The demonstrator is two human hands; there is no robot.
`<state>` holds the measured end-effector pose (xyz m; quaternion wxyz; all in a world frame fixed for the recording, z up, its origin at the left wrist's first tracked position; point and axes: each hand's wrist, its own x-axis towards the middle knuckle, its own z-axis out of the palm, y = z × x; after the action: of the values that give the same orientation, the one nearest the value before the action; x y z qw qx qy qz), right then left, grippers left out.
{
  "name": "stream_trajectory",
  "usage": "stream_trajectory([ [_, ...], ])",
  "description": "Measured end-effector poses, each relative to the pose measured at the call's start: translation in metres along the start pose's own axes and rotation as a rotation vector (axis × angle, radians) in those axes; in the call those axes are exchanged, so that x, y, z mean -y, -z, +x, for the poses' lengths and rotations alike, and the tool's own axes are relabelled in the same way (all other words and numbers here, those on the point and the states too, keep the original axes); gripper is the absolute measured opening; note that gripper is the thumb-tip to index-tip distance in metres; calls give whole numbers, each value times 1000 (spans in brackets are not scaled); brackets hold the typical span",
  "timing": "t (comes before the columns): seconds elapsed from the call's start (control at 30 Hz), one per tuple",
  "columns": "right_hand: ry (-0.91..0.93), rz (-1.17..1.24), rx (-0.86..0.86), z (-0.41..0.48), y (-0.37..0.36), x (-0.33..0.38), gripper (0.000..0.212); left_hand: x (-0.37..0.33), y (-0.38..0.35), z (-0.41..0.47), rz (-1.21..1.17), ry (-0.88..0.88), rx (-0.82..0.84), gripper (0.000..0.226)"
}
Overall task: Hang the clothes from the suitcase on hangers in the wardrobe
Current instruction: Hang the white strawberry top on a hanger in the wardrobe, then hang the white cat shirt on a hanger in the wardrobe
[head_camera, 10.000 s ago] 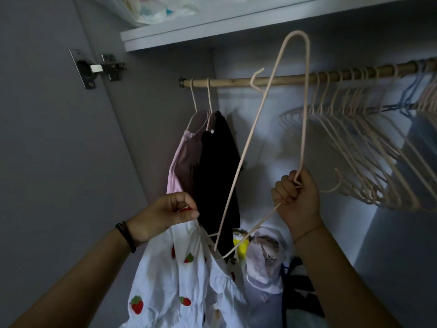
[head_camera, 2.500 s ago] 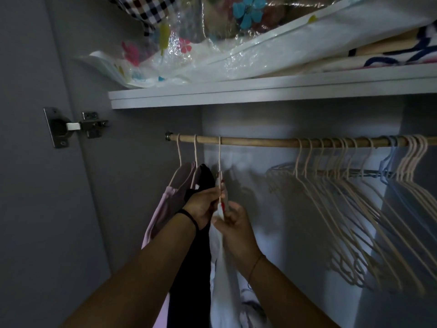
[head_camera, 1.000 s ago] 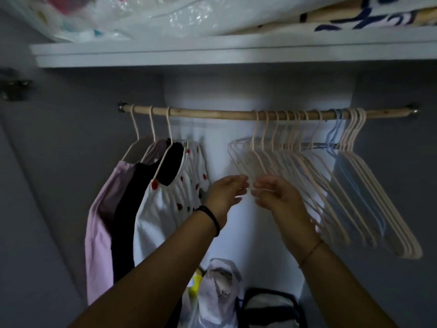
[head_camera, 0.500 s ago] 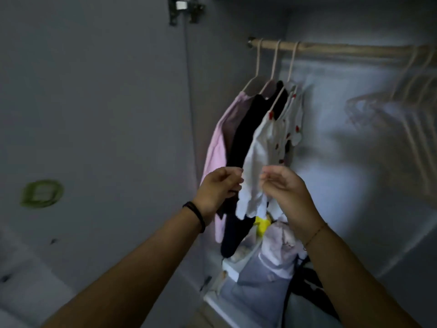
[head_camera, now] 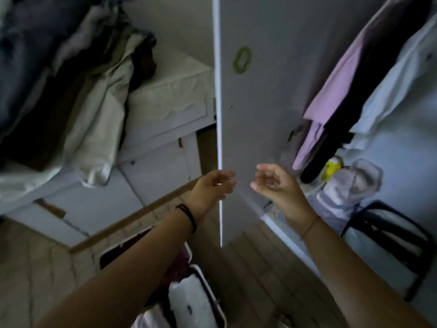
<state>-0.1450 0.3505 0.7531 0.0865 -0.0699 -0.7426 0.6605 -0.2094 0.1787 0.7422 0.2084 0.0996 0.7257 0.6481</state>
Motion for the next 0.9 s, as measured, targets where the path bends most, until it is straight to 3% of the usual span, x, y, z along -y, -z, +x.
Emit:
stream_trajectory([
  [0.37, -201, -83, 417, -58, -159, -112, 41, 179, 136, -117, -135, 301, -507, 20],
  [0.6, -309, -188, 574, -93, -231, -263, 40, 340, 172, -202, -113, 513, -801, 19],
  [0.77, -448, -257, 559, -128, -267, -395, 32, 479, 158, -241, -132, 687, -815, 23],
  [0.9, -525, -308, 472, -144, -282, -516, 46, 589, 130, -225, -192, 747, -723, 32],
])
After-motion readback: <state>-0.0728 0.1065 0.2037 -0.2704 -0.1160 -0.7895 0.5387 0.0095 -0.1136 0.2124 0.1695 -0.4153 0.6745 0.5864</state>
